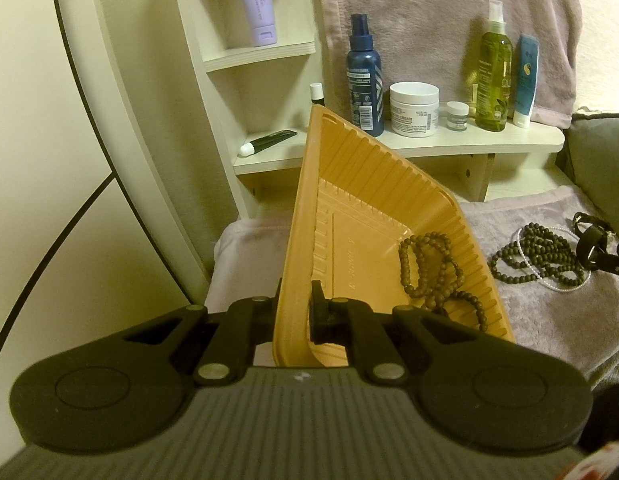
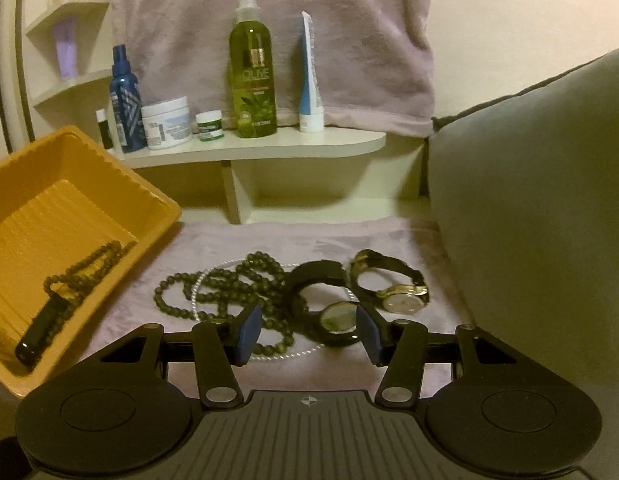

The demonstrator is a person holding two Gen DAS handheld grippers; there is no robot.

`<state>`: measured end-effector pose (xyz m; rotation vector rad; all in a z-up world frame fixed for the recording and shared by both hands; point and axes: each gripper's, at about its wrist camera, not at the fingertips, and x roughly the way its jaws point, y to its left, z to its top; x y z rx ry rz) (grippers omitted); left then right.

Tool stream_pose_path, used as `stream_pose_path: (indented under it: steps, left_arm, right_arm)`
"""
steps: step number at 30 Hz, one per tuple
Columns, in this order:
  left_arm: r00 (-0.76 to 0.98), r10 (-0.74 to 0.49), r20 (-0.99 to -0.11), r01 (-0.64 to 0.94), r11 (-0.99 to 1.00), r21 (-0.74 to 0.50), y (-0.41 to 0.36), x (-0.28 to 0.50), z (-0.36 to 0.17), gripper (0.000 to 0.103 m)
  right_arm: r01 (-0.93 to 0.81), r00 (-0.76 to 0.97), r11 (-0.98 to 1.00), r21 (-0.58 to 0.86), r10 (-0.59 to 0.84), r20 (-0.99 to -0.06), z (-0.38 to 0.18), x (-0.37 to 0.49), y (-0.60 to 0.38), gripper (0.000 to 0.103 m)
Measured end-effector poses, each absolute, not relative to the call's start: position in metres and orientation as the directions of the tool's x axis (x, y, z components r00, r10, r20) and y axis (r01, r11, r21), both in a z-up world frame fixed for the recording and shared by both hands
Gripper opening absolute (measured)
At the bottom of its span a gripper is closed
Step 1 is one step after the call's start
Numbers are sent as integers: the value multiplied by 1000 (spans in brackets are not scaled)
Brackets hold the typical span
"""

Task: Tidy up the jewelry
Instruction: 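Grasp the black-strapped watch by its strap with the right tool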

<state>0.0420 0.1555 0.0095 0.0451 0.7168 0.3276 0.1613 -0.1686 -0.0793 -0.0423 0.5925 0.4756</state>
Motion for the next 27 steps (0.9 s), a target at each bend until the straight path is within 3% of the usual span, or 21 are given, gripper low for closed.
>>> stream_pose_path:
  steps: [8,22,27]
  left_arm:
    - [705,311,-638,-278,948,155,156,42,10,7]
    - [707,311,-636,-276,948,157,155,44,11,7]
    - [706,311,-636,-276,948,157,155,44,11,7]
  right_arm:
    - [-462,711,883,88,428,-559,-87,177,-149,51]
    - [-430,719,899,86,398,-570,-87,187,-139,7]
    - [-423,725,901,95,399,-562,-82,185,-144,5]
